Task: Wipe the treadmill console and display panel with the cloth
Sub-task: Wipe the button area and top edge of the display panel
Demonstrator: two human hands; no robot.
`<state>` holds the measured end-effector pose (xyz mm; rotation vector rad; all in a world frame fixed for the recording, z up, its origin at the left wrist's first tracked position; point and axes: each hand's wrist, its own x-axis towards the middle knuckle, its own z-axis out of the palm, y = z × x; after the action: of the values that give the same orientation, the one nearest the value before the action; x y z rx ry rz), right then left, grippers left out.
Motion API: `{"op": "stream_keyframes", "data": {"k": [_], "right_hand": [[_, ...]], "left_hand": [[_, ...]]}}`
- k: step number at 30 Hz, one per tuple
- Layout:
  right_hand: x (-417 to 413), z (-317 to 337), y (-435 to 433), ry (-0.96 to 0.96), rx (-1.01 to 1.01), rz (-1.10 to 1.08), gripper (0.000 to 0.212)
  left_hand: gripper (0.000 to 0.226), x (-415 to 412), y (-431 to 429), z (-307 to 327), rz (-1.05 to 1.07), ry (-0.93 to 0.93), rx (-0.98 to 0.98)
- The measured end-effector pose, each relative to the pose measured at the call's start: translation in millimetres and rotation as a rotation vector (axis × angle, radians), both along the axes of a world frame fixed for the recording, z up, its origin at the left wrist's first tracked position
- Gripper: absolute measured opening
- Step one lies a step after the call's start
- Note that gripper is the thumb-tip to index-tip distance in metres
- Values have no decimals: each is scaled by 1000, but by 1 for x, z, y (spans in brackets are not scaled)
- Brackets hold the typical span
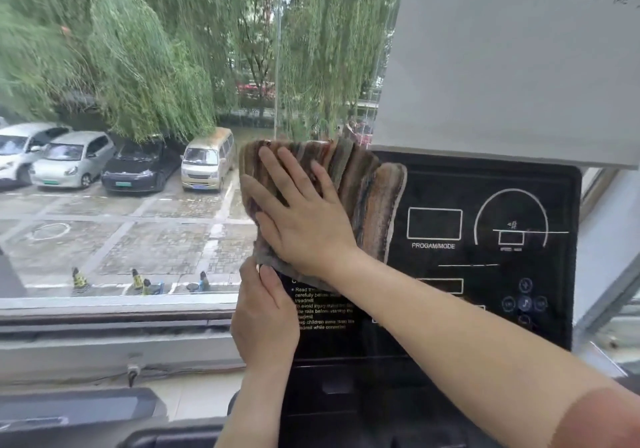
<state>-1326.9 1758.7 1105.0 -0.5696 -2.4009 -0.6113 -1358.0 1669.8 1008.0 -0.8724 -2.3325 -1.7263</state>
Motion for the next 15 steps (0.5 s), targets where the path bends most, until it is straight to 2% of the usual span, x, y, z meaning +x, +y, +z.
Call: {"op": "stream_keyframes", "data": {"k": [5,7,10,13,15], "right_hand": [[32,-40,-10,-21,28,7,55],[41,-24,1,-114,82,-18,54],[41,22,25,-243,29,-106,61],[31,64,40,-104,-2,-168,63],[22,87,45,-103,-83,-172,53]], "left_hand": [[48,0,-1,-1,-19,-2,20],[51,-1,-1,-1,-21,-8,16],[51,-1,0,-1,-30,-35,-6],[52,-1,-1,0,-38,-30,-3],[60,1,-1,0,-25,5,1]]}}
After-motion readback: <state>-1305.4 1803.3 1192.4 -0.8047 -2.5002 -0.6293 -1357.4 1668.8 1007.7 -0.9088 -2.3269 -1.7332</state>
